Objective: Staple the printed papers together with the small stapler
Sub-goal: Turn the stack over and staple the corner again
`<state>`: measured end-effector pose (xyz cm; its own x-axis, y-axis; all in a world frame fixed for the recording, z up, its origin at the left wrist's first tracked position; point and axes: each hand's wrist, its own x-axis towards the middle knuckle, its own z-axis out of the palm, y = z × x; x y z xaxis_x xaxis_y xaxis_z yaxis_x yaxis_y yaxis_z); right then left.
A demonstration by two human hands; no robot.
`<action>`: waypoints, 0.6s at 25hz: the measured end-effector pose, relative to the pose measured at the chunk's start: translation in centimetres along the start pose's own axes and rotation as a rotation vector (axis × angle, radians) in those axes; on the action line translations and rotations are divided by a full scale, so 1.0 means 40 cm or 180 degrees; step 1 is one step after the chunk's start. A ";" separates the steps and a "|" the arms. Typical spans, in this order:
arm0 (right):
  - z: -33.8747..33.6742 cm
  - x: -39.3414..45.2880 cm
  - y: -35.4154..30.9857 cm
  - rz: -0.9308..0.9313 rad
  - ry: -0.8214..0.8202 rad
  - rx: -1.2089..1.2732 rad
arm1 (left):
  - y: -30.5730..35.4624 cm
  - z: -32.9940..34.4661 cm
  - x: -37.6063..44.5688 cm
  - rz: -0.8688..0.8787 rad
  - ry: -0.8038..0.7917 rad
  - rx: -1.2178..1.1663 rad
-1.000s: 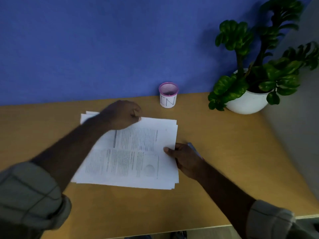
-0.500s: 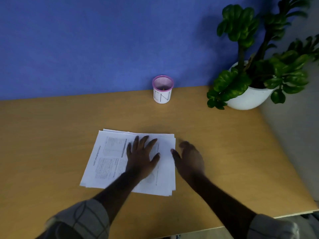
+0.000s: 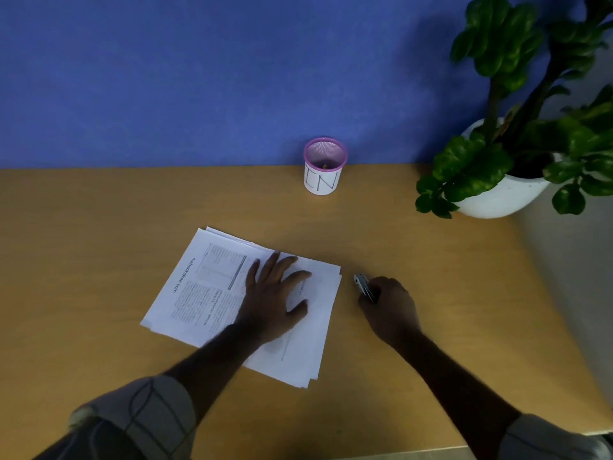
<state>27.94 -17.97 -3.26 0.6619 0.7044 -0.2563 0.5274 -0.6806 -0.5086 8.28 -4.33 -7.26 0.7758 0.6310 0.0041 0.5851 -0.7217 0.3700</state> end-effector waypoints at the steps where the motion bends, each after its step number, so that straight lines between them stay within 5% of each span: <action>1: -0.005 0.005 -0.004 0.0089 -0.0040 0.0294 | 0.019 0.009 0.011 -0.0047 0.0024 0.0013; 4: -0.021 0.018 -0.024 0.0505 -0.0308 0.1504 | 0.058 0.039 0.027 -0.0186 -0.0051 0.0295; 6: -0.020 0.030 -0.032 0.0375 -0.0577 0.1541 | 0.058 0.052 0.026 -0.0192 -0.0071 0.0488; 15: 0.024 0.046 -0.061 -0.1920 0.0117 -0.1204 | 0.047 0.073 0.027 -0.0084 -0.0036 0.0544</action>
<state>27.36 -14.82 -3.31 0.2105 0.9775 0.0111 0.9516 -0.2023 -0.2312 10.92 -5.82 -9.27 0.7616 0.6478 -0.0143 0.6362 -0.7434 0.2065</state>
